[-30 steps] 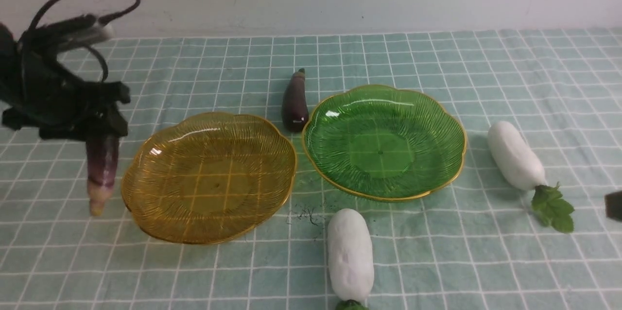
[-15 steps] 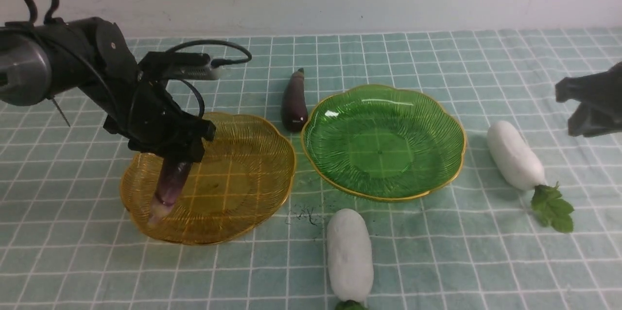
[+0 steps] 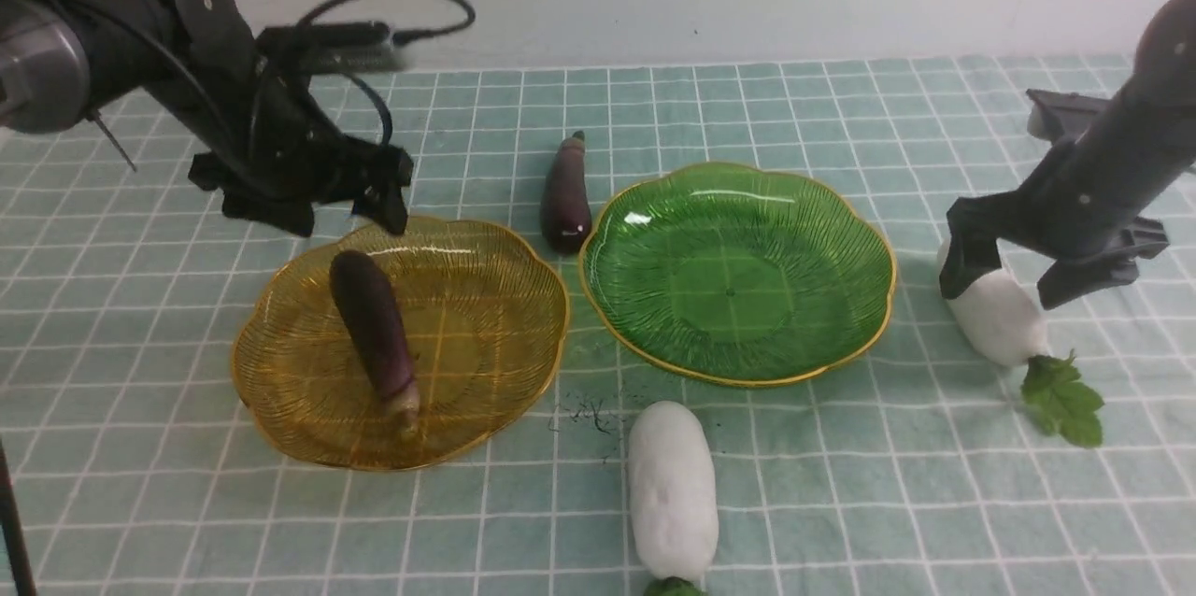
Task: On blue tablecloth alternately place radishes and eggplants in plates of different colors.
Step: 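Place the white radish on the plate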
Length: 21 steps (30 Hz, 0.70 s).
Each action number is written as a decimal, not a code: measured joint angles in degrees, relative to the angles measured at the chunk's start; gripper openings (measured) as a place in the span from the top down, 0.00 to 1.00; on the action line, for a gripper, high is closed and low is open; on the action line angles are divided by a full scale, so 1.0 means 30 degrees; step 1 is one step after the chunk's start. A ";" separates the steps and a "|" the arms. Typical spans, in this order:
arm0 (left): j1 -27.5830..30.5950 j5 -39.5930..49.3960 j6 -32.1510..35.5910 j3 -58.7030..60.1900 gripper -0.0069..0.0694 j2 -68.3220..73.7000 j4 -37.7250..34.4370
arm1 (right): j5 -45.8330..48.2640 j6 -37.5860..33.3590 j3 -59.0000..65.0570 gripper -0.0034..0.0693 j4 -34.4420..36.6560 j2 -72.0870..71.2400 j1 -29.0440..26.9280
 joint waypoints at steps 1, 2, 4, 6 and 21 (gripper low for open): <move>-0.0020 0.0000 0.0020 0.0000 0.12 0.0000 0.0000 | 0.0000 -0.0021 -0.0002 0.01 0.0013 0.0089 0.0000; -0.0270 0.0000 0.0094 -0.1654 0.12 0.0553 -0.0457 | 0.0000 -0.0056 -0.0016 0.03 -0.0091 0.0418 0.0000; -0.0672 0.0045 0.0137 -0.3418 0.12 0.1369 -0.0720 | 0.0041 -0.0056 -0.0039 0.13 -0.0179 0.0729 0.0000; -0.1082 0.0148 0.0137 -0.4918 0.12 0.2269 -0.0814 | 0.0157 -0.0056 -0.0062 0.26 -0.0328 0.0792 0.0000; -0.3618 -0.0902 0.0134 -1.1650 0.12 0.9673 -0.0943 | -0.0929 -0.0778 -0.1248 0.30 0.2767 -0.4383 0.2637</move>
